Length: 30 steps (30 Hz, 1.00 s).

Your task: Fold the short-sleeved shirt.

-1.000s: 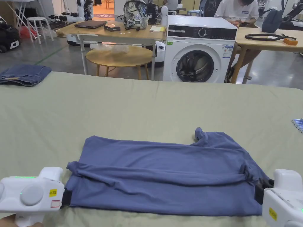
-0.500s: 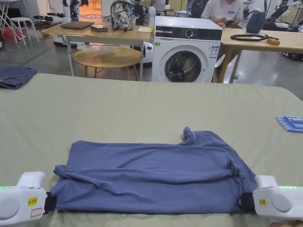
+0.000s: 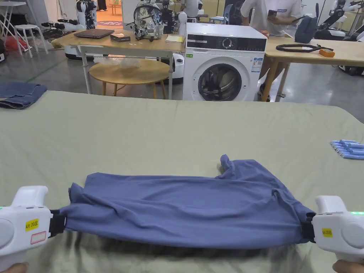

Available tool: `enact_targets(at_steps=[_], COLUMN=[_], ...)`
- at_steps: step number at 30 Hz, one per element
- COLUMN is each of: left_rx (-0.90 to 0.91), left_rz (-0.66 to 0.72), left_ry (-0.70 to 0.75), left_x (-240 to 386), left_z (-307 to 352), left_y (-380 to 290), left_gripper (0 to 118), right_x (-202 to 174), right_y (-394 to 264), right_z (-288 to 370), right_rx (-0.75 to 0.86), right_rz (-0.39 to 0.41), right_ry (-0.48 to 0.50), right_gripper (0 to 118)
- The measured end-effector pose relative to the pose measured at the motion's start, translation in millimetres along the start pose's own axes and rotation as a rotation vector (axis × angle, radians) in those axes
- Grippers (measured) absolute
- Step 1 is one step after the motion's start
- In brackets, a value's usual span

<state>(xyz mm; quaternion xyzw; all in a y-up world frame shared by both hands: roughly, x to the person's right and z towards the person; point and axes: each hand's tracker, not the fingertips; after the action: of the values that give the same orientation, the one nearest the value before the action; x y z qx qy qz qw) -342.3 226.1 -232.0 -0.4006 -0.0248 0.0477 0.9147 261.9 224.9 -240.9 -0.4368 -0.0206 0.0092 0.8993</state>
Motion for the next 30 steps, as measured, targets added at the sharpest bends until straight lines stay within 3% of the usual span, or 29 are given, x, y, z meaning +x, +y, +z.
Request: enact_targets(at_steps=[11,17,23,25,28,29,30], left_rx=[-0.075,-0.176,-0.186,-0.182,-0.177,-0.161,-0.131], left_rz=[0.001,-0.007,0.007,0.006,0.025,0.04,0.051], left_ry=[0.007,0.044,0.059,0.058,0.039,0.036,0.042], left_x=[-33.5,-37.2,-38.7,-41.8,-37.9,-36.3,-33.9], left_z=[37.6,10.1,-4.3,-9.6,2.6,6.7,11.4], left_y=[-66.6,-125.8,-141.3,-143.2,-132.1,-127.8,-122.3], left_gripper=[0,0,0,0,6,13,29], right_x=[-9.6,-24.3,-27.0,-28.2,-32.3,-32.9,-33.6], right_y=[-76.9,-132.5,-141.7,-140.4,-129.5,-124.1,-117.4], right_z=[46.9,21.7,8.0,11.7,32.0,39.7,48.6], right_rx=[-0.052,-0.125,-0.114,-0.108,-0.074,-0.045,0.003], right_rz=[0.041,0.075,0.07,0.078,0.09,0.078,0.064], right_ry=[0.002,-0.042,-0.056,-0.062,-0.121,-0.131,-0.128], right_gripper=[6,6,8,17,62,64,64])
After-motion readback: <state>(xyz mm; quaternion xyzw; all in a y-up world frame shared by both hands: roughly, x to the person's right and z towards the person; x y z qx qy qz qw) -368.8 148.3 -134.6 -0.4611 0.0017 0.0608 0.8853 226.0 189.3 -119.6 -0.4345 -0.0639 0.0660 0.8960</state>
